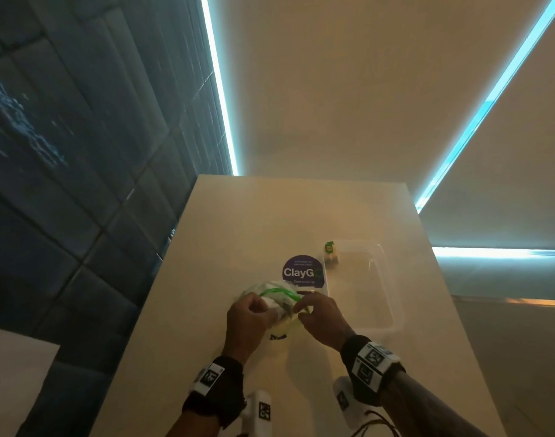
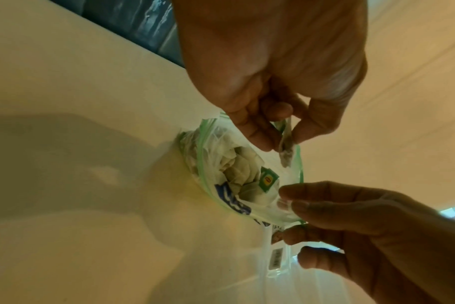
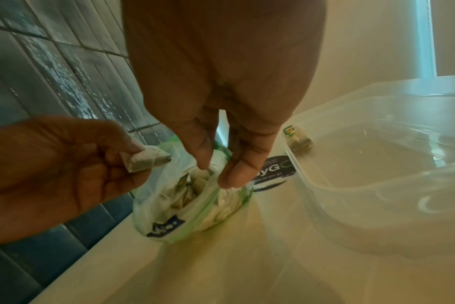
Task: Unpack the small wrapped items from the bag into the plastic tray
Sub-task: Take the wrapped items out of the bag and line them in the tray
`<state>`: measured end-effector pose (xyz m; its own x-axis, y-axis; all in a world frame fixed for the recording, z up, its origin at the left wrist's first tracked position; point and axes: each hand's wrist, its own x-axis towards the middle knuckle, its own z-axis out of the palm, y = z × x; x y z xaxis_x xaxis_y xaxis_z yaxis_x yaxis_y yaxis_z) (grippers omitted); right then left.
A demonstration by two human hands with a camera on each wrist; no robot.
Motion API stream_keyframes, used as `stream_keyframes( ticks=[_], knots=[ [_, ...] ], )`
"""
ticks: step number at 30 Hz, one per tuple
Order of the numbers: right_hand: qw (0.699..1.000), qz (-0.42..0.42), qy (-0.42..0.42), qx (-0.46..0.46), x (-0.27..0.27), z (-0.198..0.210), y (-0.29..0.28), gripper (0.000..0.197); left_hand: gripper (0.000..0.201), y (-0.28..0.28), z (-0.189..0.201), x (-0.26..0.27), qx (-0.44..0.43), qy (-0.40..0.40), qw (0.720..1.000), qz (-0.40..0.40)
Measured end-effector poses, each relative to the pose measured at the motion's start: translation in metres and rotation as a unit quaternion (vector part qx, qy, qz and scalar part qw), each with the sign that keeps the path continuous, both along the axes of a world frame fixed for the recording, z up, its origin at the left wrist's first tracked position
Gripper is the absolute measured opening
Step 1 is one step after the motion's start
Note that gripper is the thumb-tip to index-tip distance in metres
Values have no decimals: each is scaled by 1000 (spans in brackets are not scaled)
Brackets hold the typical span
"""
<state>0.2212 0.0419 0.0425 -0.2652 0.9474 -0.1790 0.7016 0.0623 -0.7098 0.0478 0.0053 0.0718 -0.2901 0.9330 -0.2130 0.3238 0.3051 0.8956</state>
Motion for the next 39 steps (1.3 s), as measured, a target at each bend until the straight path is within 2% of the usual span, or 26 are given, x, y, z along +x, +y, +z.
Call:
stream_keyframes(
  ticks=[3,5,7,8,10,13,15,19,22,26,28,31,33,36,39],
  knots=[
    [997,-42,-6,57,-1,8,-5,13,30,-4,1,0,16,-81,997,12],
    [993,-70,35,87,-4,20,-11,8,34,-8,4,1,39,-138,990,19],
    [992,-59,103,31,-8,33,-16,7,46,-11,8,4,44,-179,983,16],
    [988,-52,144,-22,-10,39,-17,11,51,-12,9,7,46,-182,982,12],
    [970,-72,210,-100,-13,44,-17,18,51,-15,11,12,66,-128,989,1],
    [952,-146,245,-107,-15,48,-18,17,41,-16,14,19,122,-28,992,5],
    [946,-128,273,-123,-15,50,-19,17,39,-16,19,23,142,6,990,-2],
    [900,-81,385,-185,-15,51,-20,21,41,-18,24,28,176,31,982,-62],
    [874,-100,429,-204,-11,48,-18,20,44,-19,26,31,176,13,979,-101],
    [848,-103,462,-237,-3,46,-14,26,34,-15,20,27,143,-30,989,-29],
    [846,-108,468,-232,0,47,-13,26,35,-13,20,24,90,-50,995,-16],
    [859,-122,455,-203,-1,47,-13,25,34,-11,22,21,19,-85,995,-39],
    [870,-142,437,-179,-1,47,-12,23,30,-10,18,18,1,-66,997,-47],
    [875,-189,416,-158,3,48,-10,19,10,-9,6,11,-37,84,991,-96],
    [888,-208,384,-147,14,51,-7,17,31,-8,-14,6,-54,174,968,-173]
  ],
)
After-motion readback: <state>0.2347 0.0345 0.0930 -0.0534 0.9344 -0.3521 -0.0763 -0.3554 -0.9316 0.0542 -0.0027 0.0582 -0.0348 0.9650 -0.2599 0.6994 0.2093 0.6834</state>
